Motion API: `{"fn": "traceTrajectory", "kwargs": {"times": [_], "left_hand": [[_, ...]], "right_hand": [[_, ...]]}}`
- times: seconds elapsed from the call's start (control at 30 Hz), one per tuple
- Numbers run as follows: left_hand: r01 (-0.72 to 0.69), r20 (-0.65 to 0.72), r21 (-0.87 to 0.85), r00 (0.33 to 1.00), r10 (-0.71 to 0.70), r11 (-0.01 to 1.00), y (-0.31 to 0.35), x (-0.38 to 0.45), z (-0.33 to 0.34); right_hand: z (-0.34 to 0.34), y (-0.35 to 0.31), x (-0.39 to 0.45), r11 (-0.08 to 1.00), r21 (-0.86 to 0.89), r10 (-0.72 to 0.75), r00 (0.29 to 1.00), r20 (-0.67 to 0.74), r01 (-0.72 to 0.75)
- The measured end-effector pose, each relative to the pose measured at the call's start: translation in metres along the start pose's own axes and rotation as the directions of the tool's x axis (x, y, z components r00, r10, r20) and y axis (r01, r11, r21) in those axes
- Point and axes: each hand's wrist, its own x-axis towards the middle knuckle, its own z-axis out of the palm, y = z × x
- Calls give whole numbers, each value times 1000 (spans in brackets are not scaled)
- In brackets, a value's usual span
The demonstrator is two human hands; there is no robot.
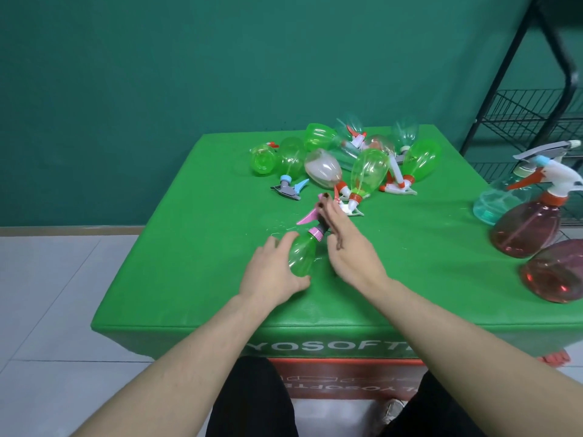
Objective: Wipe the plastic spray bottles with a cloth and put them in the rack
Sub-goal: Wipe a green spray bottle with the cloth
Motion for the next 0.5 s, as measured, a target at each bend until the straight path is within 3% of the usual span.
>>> {"fn": "traceTrajectory", "kwargs": {"times": [0.13, 0.33, 0.5], "left_hand": [[71, -66, -128, 995, -80, 989, -7, -2, 1], [36, -27, -20, 999, -36, 999, -3, -2, 3], [63, -44, -111, 997, -68, 992, -6, 1, 1]], "right_hand": [[18, 21, -5, 962, -264, -36, 993, 116, 65], [5, 18, 9, 950, -310, -18, 994, 106, 50], [4, 19, 6, 873, -482, 25, 979, 201, 77]]}}
